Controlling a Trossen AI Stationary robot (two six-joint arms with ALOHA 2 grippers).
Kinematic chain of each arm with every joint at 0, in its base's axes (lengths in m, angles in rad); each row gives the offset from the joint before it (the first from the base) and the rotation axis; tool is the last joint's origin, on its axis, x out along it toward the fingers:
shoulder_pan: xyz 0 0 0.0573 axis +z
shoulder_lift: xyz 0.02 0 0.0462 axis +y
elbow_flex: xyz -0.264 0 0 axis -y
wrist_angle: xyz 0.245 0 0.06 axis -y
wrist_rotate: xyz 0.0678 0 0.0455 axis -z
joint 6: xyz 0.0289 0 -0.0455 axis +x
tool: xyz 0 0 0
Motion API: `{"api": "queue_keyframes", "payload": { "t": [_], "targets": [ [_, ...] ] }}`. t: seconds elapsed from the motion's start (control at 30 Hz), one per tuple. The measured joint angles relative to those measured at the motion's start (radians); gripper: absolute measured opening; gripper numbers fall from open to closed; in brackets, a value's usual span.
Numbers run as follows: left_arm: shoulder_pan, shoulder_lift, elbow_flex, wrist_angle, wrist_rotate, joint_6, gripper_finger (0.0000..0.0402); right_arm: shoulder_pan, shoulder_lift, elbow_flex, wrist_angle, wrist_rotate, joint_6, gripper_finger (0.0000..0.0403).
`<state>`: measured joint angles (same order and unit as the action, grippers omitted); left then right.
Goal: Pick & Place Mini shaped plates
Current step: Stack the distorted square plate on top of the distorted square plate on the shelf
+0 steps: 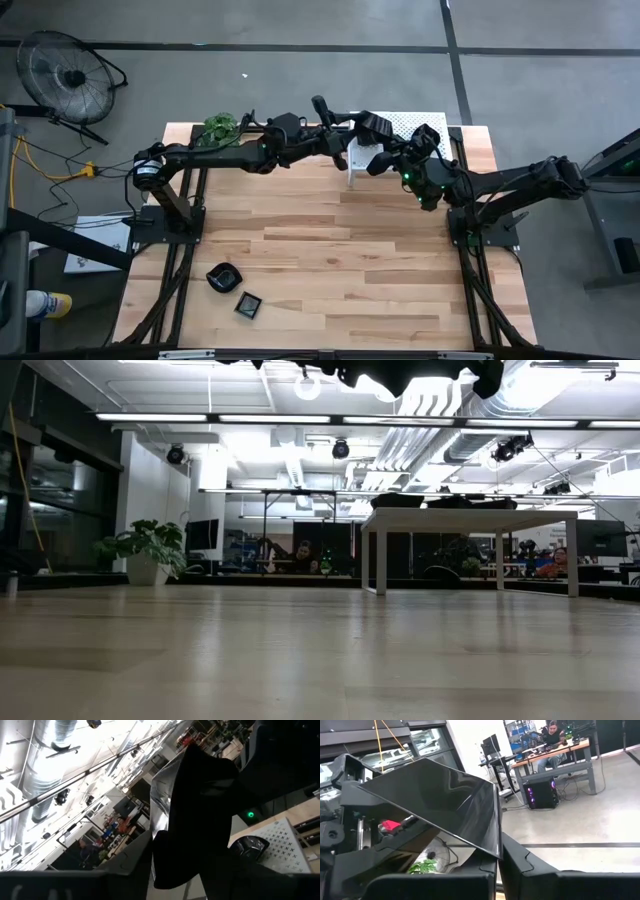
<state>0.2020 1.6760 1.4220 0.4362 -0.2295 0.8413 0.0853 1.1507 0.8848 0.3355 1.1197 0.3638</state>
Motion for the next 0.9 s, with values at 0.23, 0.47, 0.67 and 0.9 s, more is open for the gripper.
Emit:
{"api": "queue_keyframes", "payload": {
  "t": [0.23, 0.47, 0.67, 0.9],
  "targets": [
    [0.001, -0.012, -0.001, -0.041, -0.049, 0.000, 0.0160, 0.000, 0.000, 0.000, 0.001, 0.011, -0.005, 0.0000],
    [0.001, -0.042, -0.002, -0.107, -0.052, 0.000, 0.0169, 0.000, 0.000, 0.000, -0.018, 0.019, -0.005, 0.0000],
    [0.010, -0.093, -0.001, -0.153, -0.066, 0.073, 0.0168, -0.004, 0.000, 0.000, -0.021, 0.041, 0.002, 0.0000],
    [0.095, -0.187, -0.001, -0.323, -0.004, 0.053, 0.0168, -0.077, 0.000, 0.000, -0.025, -0.034, 0.136, 0.0000]
  ]
}}
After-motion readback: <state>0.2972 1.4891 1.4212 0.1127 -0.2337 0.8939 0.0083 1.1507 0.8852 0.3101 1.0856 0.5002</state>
